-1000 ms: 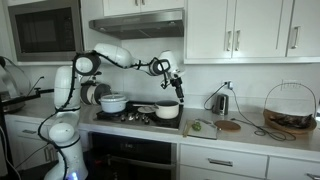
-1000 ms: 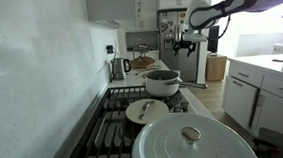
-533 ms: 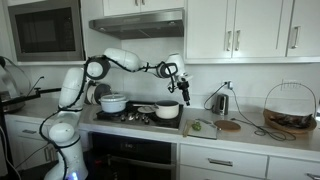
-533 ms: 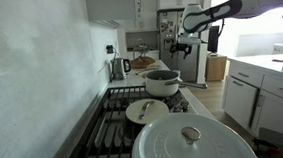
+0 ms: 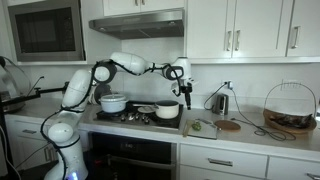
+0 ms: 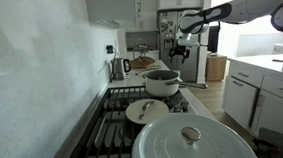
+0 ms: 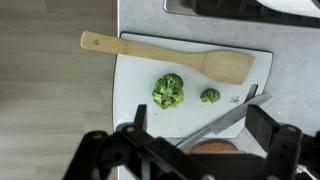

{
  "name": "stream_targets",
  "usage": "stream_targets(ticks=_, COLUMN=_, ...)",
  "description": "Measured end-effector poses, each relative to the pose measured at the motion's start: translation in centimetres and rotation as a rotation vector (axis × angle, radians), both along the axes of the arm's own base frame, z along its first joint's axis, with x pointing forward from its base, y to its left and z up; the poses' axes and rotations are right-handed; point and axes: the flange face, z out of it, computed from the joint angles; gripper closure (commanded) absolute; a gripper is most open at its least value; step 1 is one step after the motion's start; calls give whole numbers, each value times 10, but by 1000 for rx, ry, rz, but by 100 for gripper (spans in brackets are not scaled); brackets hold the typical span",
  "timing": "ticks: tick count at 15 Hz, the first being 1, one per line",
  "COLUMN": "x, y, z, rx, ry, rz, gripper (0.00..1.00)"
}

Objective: Put the piece of broccoli in the cream pot

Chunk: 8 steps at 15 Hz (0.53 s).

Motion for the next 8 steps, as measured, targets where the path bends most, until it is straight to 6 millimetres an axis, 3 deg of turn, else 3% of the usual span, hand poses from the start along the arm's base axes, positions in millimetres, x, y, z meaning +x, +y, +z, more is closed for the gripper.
stream_targets(ticks=8, x=33, y=-5, z=-38, rx=-31, ry=81, rz=95, gripper=0)
